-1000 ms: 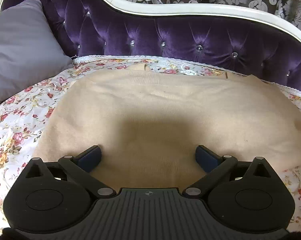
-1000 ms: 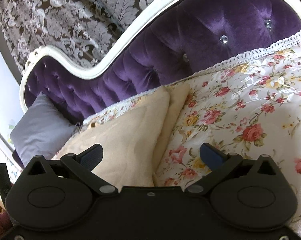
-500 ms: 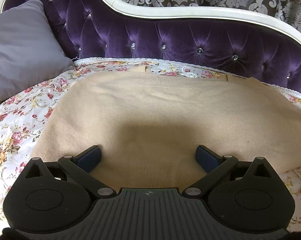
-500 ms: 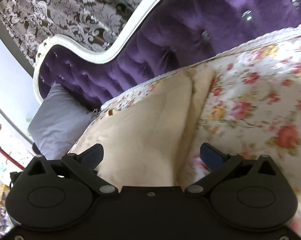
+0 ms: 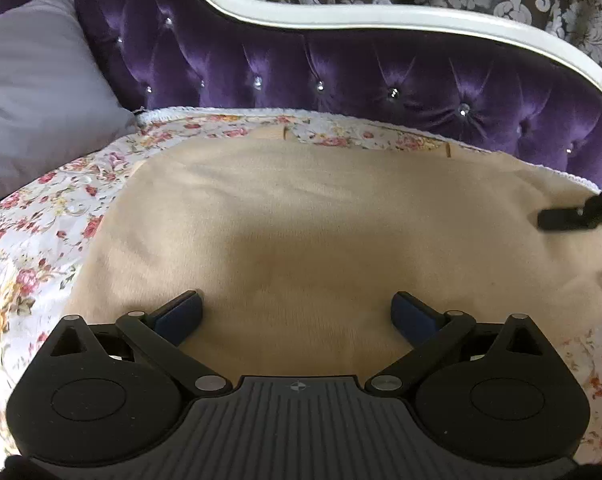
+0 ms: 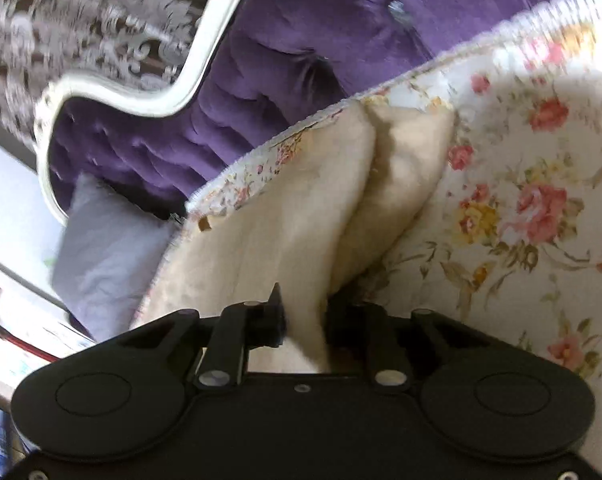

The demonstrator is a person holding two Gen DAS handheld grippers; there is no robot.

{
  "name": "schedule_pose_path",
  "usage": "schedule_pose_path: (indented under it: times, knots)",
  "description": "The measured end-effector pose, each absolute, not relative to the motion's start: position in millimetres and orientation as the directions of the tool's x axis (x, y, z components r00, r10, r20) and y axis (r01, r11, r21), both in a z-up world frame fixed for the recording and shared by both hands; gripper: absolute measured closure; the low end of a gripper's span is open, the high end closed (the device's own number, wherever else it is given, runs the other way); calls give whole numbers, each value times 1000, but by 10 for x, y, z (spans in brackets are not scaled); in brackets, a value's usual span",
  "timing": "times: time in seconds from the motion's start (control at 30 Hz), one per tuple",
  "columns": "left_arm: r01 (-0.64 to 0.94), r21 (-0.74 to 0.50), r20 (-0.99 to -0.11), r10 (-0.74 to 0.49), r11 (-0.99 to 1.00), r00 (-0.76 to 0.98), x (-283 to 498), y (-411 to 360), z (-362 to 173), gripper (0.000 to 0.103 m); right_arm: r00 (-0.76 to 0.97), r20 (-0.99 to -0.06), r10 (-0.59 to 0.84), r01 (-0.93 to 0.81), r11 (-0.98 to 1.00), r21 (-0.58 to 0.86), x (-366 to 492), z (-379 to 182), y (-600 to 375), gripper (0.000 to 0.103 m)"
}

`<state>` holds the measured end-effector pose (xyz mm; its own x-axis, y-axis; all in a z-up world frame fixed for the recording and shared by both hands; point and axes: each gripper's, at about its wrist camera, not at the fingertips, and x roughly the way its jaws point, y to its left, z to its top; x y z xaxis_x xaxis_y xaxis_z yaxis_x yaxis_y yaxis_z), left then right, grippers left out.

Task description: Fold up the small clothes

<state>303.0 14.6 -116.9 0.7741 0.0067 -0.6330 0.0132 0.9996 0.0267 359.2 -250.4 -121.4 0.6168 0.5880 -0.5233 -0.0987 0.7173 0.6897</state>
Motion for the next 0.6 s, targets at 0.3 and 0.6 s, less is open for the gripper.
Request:
schedule_pose_path:
  times: [0.3, 0.6]
  knots:
    - [125, -10, -695, -96, 992, 712, 3159, 308, -1066, 9, 631, -561, 537, -148, 792, 592, 3694, -549, -2082, 75]
    - [-56, -214, -526, -66, 975, 848, 3002, 1327, -558, 20, 565, -647, 512, -221, 850, 479, 3885, -351, -1215, 75]
